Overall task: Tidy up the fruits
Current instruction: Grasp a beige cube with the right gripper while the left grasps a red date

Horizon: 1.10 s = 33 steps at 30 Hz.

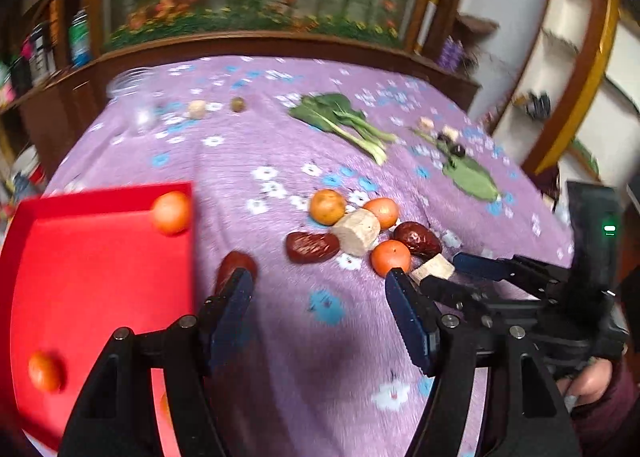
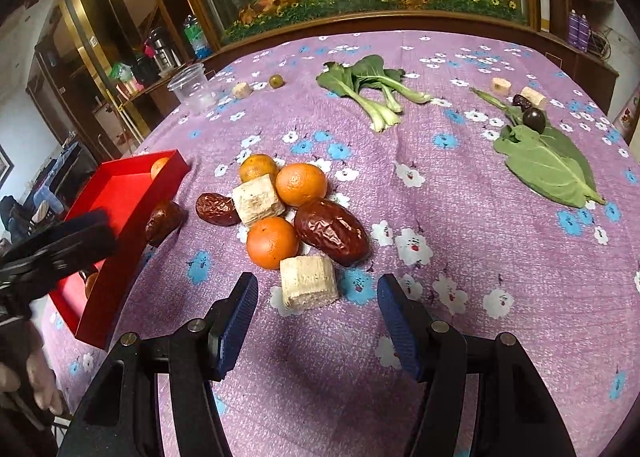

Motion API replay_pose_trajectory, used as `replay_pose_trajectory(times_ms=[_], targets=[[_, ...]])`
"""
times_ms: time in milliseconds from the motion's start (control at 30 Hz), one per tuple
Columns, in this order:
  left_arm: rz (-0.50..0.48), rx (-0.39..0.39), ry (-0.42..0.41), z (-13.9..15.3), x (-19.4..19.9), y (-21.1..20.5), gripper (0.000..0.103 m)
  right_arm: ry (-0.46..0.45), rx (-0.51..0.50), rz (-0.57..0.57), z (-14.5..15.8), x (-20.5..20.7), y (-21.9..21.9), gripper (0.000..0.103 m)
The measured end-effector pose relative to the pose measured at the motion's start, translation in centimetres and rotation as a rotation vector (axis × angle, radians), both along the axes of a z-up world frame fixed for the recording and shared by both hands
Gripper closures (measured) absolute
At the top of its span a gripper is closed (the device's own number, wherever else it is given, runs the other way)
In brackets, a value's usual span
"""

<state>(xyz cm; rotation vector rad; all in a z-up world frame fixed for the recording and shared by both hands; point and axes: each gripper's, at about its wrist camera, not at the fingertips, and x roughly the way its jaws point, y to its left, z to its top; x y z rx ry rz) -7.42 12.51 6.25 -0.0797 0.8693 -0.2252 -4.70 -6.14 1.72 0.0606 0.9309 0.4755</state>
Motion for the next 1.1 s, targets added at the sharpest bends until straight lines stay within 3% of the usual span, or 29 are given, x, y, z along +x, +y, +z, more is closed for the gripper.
replay_pose_trajectory(times_ms=[233, 367, 533, 600, 667, 867, 1000, 1067, 1100], targets=[[-0.116, 0.111, 0.057, -2.5, 4.2, -2.6, 0.036, -0.001, -0.027, 0.028, -0.5, 0.5, 1.1, 0.036], [-0.142, 0.157, 0.071, -3.3, 5.7, -3.0, 0.045, -0.003, -0.044, 0.037, -0.7, 0.8, 1.4, 0.037], [-0.182, 0.145, 0.079, -3.3, 5.7, -3.3, 0.060, -0.027, -0.078, 0.044, -0.7, 0.9, 1.9, 0.050], [-0.191, 0.143, 0.084, -3.5, 5.7, -3.7, 0.059, -0.027, -0.072, 0.050, -0.7, 0.9, 2.0, 0.064], [-0.195, 0.135, 0.088, -3.8, 5.9, -3.9, 0.059, -0.028, -0.075, 0.053, -0.7, 0.8, 2.0, 0.065], [-0.168, 0.136, 0.090, -4.1, 6.3, -3.5, 0.040, -0.017, -0.059, 0.050, -0.7, 0.8, 1.8, 0.065], [-0.158, 0.155, 0.079, -4.2, 6.2, -3.8, 0.039, -0.025, -0.068, 0.050, -0.6, 0.7, 2.1, 0.064], [-0.157, 0.143, 0.088, -4.2, 6.1, -3.8, 0.046, -0.027, -0.067, 0.052, -0.6, 0.6, 2.1, 0.065], [-0.169, 0.106, 0.107, -4.2, 6.2, -3.7, 0.061, -0.026, -0.068, 0.053, -0.6, 0.6, 2.1, 0.066]])
